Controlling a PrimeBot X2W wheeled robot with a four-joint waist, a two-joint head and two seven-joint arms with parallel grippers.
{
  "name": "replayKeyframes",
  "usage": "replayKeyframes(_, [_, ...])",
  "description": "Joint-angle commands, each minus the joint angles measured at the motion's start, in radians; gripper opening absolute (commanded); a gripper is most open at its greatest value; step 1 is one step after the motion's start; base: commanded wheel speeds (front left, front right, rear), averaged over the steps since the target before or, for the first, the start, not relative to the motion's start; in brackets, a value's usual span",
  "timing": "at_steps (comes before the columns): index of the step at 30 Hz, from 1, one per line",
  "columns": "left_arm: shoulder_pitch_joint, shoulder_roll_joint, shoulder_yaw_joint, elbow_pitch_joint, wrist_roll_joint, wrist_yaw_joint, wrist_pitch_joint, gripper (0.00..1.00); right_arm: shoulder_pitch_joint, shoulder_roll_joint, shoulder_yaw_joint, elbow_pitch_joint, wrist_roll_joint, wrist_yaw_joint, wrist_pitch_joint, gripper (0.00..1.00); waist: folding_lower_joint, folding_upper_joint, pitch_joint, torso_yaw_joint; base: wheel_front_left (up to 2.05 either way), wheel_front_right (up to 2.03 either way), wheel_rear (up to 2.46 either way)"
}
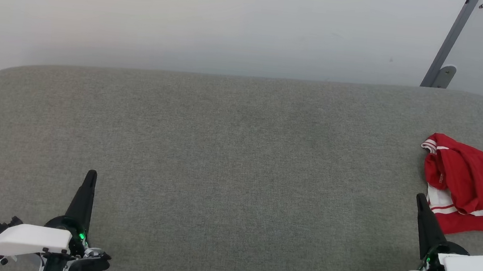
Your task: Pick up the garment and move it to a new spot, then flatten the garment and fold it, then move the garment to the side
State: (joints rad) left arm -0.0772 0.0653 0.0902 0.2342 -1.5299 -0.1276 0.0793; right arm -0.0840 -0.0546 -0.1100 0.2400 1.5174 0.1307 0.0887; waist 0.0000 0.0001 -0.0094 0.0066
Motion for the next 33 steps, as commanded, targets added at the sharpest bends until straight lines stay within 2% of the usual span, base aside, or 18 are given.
replayKeyframes(1, [-0.017, 0.0, 0.006, 0.001, -0.016, -0.005, 0.004, 0.0, -0.014, 0.003, -0.004, 0.002, 0.015, 0.0, 0.007, 0.0, 0.0, -0.0001, 0.001, 0.0, 0.0, 0.0, 0.0])
replayKeyframes(14, [-0.04, -0.008, 0.015, 0.012, -0.095, -0.006, 0.029, 0.0, -0.031, 0.005, -0.006, 0.006, 0.099, 0.0, 0.03, 0.0, 0.0, -0.0001, 0.012, -0.006, 0.0, 0.0, 0.0])
replayKeyframes(33, [-0.038, -0.01, 0.018, 0.012, -0.09, -0.005, 0.031, 0.0, -0.029, 0.005, -0.005, 0.006, 0.097, 0.0, 0.029, 0.0, 0.0, -0.0001, 0.013, -0.007, 0.0, 0.0, 0.0])
